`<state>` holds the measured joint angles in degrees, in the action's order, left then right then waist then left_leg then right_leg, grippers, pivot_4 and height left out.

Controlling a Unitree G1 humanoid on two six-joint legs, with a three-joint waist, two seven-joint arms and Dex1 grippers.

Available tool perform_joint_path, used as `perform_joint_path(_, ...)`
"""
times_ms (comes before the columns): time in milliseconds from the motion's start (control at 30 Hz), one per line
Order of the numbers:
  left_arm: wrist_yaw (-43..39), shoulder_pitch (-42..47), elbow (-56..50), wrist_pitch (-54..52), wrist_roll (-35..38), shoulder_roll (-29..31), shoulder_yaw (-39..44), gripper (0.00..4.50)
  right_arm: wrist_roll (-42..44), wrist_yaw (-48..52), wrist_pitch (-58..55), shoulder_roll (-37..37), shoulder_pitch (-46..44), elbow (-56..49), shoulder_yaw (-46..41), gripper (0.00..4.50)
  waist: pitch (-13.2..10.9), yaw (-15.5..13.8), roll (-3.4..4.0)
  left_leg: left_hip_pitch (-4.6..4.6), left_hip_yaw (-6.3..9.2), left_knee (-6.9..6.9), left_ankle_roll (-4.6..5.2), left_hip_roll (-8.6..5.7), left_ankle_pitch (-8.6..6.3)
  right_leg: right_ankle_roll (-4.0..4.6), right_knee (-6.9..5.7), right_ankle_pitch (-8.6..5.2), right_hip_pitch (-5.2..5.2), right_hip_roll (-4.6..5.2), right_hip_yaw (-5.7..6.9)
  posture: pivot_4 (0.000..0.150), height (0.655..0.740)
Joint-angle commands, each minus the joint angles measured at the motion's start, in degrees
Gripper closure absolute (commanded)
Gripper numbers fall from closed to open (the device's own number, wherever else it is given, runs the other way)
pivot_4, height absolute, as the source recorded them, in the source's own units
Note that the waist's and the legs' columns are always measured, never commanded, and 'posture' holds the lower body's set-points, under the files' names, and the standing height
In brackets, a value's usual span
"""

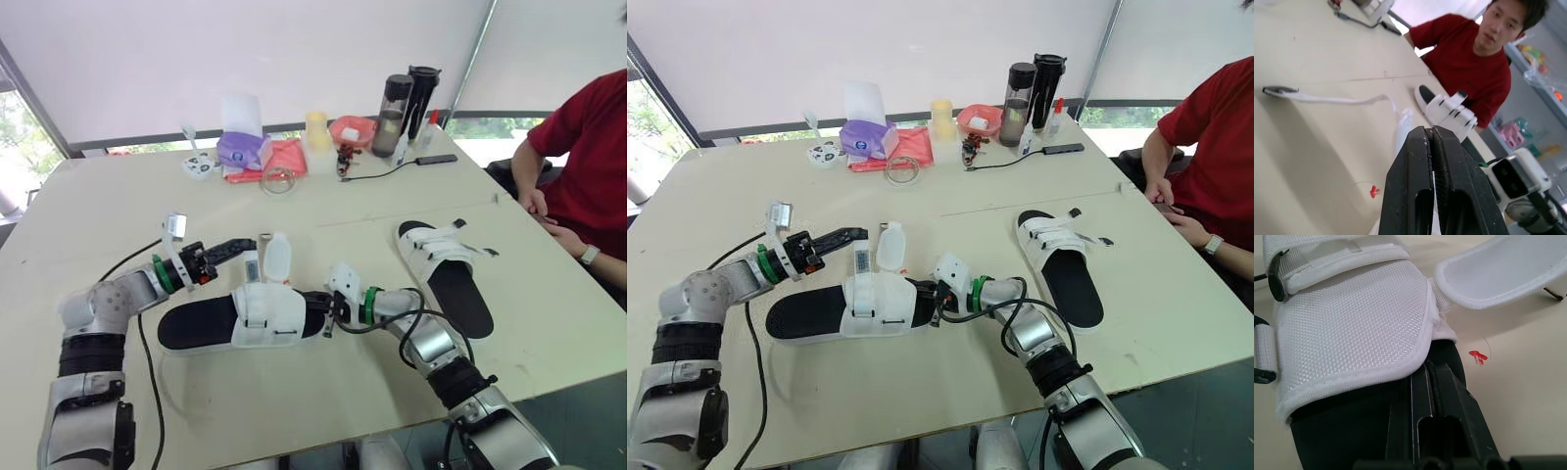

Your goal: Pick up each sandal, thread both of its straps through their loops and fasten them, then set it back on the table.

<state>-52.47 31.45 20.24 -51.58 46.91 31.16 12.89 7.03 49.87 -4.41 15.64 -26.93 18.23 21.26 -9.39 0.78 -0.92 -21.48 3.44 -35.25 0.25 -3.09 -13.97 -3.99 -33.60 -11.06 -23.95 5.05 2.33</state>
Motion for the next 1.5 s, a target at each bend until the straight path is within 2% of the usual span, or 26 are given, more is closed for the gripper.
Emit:
perform_joint_path(33, -3.07, 1.88, 3.37, 3.4, -3.36, 0.4, -1.31, 4.46, -4.34, -1.46, -3.2, 1.47, 3.01, 5.28, 1.4, 4.5, 0.0, 0.01, 0.0, 0.0, 0.0, 0.01, 0.0, 0.0, 0.0, 0.0, 0.01, 0.0, 0.0, 0.0, 0.0, 0.15, 0.74)
perform_joint_path(433, -7.48, 6.52, 20.86, 13.37, -14.78, -0.96, -4.6, 4.46, -4.38, -1.56, -3.73, 1.69, 3.53, 4.47, 1.27, 4.5, 0.02, -0.08, -0.01, 0.0, 0.0, 0.02, 0.0, 0.0, 0.0, -0.01, 0.04, 0.01, 0.02, 0.01, 0.02, 0.15, 0.74)
perform_joint_path(767, -14.42, 4.56, 23.89, 21.12, -26.05, -2.4, -14.69, 4.46, -4.44, -1.49, -3.8, 1.78, 3.38, 4.49, 1.32, 4.5, 0.28, -0.09, 0.22, 0.04, 0.0, 0.03, 0.0, 0.0, -0.01, -0.02, 0.11, 0.0, 0.12, 0.05, 0.03, 0.15, 0.74)
perform_joint_path(933, -15.69, 4.49, 24.68, 21.6, -27.06, -2.84, -14.42, 4.46, -4.47, -1.52, -3.93, 1.85, 3.51, 4.26, 1.25, 4.5, 0.51, -0.06, 0.44, 0.08, 0.0, 0.07, -0.05, 0.0, -0.05, -0.06, 0.26, -0.02, 0.24, 0.07, 0.04, 0.15, 0.74)
perform_joint_path(1033, -15.65, 4.86, 24.93, 20.27, -26.54, -2.93, -13.2, 3.62, -4.47, -1.56, -3.91, 1.8, 3.47, 4.36, 1.28, 4.5, 0.53, -0.06, 0.47, 0.1, 0.0, 0.07, -0.08, 0.0, -0.06, -0.09, 0.26, -0.04, 0.27, 0.08, 0.05, 0.15, 0.74)
perform_joint_path(1167, -16.71, 4.98, 24.4, 18.49, -25.57, -1.91, -11.51, 1.77, -4.43, -1.58, -3.86, 1.7, 3.41, 4.47, 1.36, 4.5, 0.53, 0.01, 0.46, 0.1, 0.0, 0.07, -0.09, 0.0, -0.06, -0.1, 0.26, -0.04, 0.27, 0.08, 0.07, 0.15, 0.74)
perform_joint_path(1200, -16.65, 5.01, 24.29, 18.54, -25.43, -1.54, -10.92, 1.11, -4.43, -1.56, -3.81, 1.68, 3.37, 4.56, 1.4, 4.5, 0.53, 0.03, 0.46, 0.1, 0.0, 0.07, -0.09, 0.0, -0.07, -0.1, 0.26, -0.04, 0.27, 0.08, 0.07, 0.15, 0.74)
perform_joint_path(1233, -16.46, 4.99, 24.07, 18.71, -25.45, -1.21, -10.44, 0.79, -4.44, -1.54, -3.78, 1.67, 3.34, 4.62, 1.44, 4.5, 0.53, 0.01, 0.46, 0.1, 0.0, 0.07, -0.1, 0.0, -0.07, -0.11, 0.26, -0.04, 0.26, 0.08, 0.08, 0.15, 0.74)
perform_joint_path(1267, -16.26, 4.87, 23.8, 19.22, -25.71, -0.72, -10.04, 0.24, -4.43, -1.53, -3.77, 1.64, 3.32, 4.67, 1.48, 4.5, 0.53, 0.01, 0.46, 0.11, 0.0, 0.07, -0.11, 0.0, -0.08, -0.11, 0.25, -0.04, 0.27, 0.08, 0.09, 0.15, 0.74)
perform_joint_path(1300, -16.12, 4.72, 23.48, 19.72, -25.96, -0.24, -9.71, 0.05, -4.43, -1.51, -3.75, 1.63, 3.32, 4.69, 1.51, 4.5, 0.53, 0.01, 0.46, 0.11, 0.01, 0.07, -0.11, 0.0, -0.08, -0.11, 0.25, -0.04, 0.26, 0.08, 0.1, 0.15, 0.74)
perform_joint_path(1500, -16.54, 5.15, 21.67, 18.32, -23.59, 3.78, -5.85, 0.05, -4.38, -1.51, -3.57, 1.43, 3.08, 5.09, 1.63, 4.5, 0.49, 0.25, 0.4, 0.09, 0.02, 0.08, -0.12, 0.01, -0.08, -0.11, 0.25, -0.04, 0.23, 0.08, 0.1, 0.15, 0.74)
